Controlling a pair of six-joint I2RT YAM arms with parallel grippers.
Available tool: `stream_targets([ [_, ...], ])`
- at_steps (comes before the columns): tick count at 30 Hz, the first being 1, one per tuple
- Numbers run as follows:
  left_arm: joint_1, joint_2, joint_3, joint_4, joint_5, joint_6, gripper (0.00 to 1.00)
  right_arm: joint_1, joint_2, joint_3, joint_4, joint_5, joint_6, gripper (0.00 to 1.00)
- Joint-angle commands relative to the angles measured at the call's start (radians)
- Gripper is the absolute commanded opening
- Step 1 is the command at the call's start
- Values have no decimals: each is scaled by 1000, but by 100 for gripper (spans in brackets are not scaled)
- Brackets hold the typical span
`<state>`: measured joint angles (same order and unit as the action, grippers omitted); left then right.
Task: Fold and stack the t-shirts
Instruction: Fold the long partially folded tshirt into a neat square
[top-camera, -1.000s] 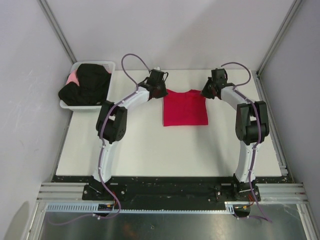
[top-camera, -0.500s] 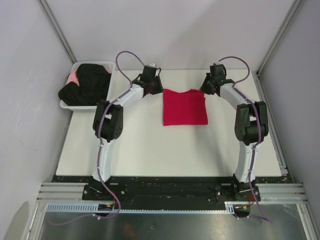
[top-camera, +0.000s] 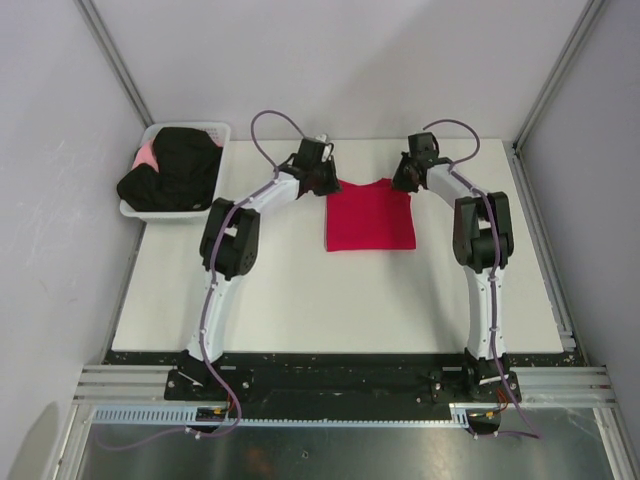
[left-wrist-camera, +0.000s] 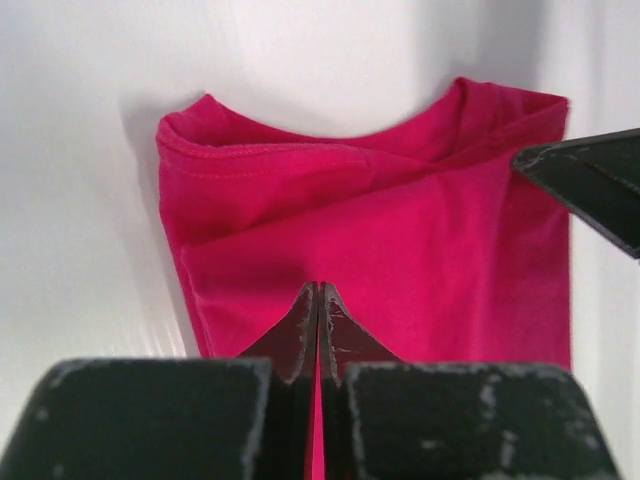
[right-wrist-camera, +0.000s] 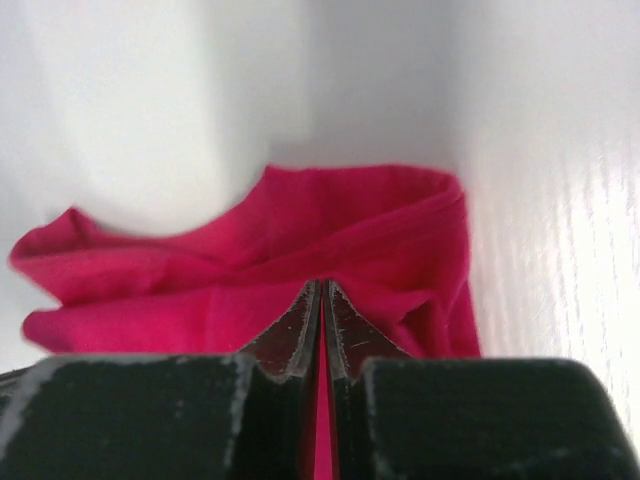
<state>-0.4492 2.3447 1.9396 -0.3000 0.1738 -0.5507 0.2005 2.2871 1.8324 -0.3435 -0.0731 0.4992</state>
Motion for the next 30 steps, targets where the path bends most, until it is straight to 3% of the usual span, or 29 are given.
stream_targets([
  [1,16,82,78,9,21,-19,0,-29,81,116,-47,1,-11,7],
  [9,49,142,104,9,2,-46,0,-44,106,131,-56,0,-19,19],
  [18,50,87,132,10,18,-30,7,-45,11,231,-154,33,-73,42],
  [25,58,-42,113,9,24,-17,48,-47,-121,162,-248,39,-102,57],
  [30,58,-215,-32,9,31,-37,56,-47,-247,-103,-183,5,-100,63],
])
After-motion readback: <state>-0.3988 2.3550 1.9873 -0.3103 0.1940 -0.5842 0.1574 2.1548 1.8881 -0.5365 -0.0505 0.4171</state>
